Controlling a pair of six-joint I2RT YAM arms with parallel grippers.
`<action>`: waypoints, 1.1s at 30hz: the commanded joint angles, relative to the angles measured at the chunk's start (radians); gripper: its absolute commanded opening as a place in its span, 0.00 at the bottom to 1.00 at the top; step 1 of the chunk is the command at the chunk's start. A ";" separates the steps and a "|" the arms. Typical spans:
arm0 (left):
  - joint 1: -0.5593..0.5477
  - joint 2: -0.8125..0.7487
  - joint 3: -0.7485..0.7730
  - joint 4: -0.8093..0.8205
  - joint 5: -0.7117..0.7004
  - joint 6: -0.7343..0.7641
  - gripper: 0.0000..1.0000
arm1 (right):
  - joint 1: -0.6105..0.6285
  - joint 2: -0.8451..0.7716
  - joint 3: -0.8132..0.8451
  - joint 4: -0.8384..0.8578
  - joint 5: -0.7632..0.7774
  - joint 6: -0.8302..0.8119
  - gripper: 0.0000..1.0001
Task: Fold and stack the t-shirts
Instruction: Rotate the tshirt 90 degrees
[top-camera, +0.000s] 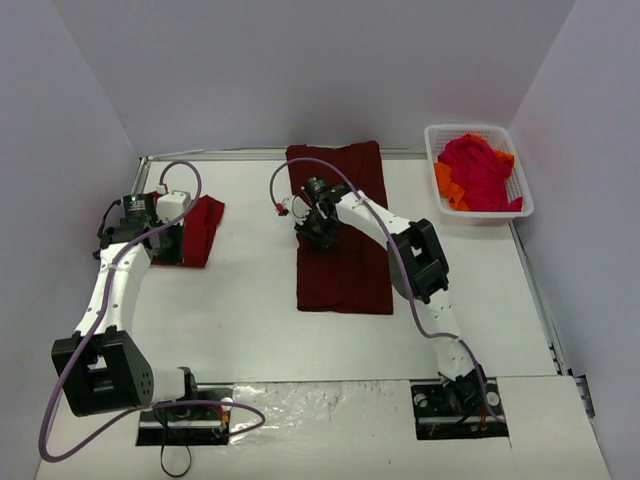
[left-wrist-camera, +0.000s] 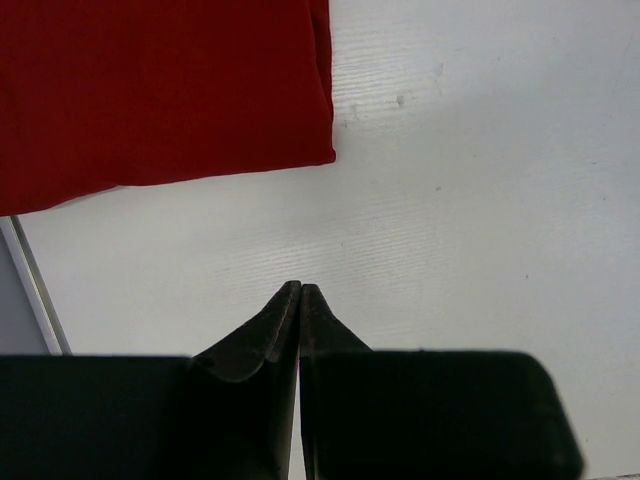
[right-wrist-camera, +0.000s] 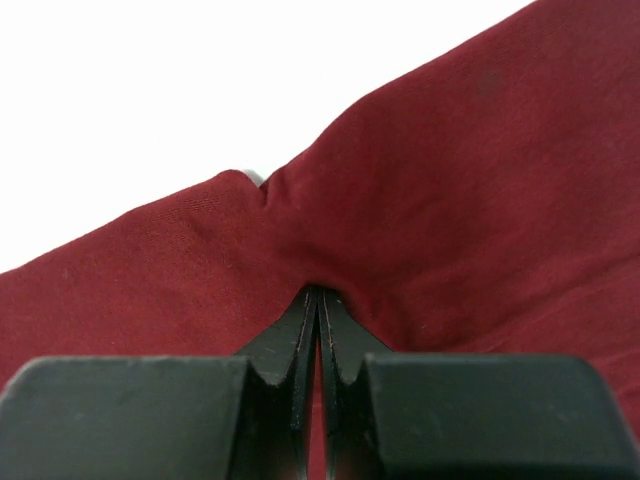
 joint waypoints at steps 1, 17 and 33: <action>-0.003 -0.016 0.020 0.004 0.020 0.004 0.02 | 0.007 0.080 0.038 -0.039 0.013 -0.001 0.00; -0.003 -0.001 0.021 -0.002 0.024 0.003 0.02 | 0.006 0.210 0.229 -0.050 0.053 -0.007 0.00; -0.118 -0.110 0.038 -0.057 0.070 0.104 0.03 | 0.043 -0.210 -0.005 -0.052 0.034 -0.036 0.14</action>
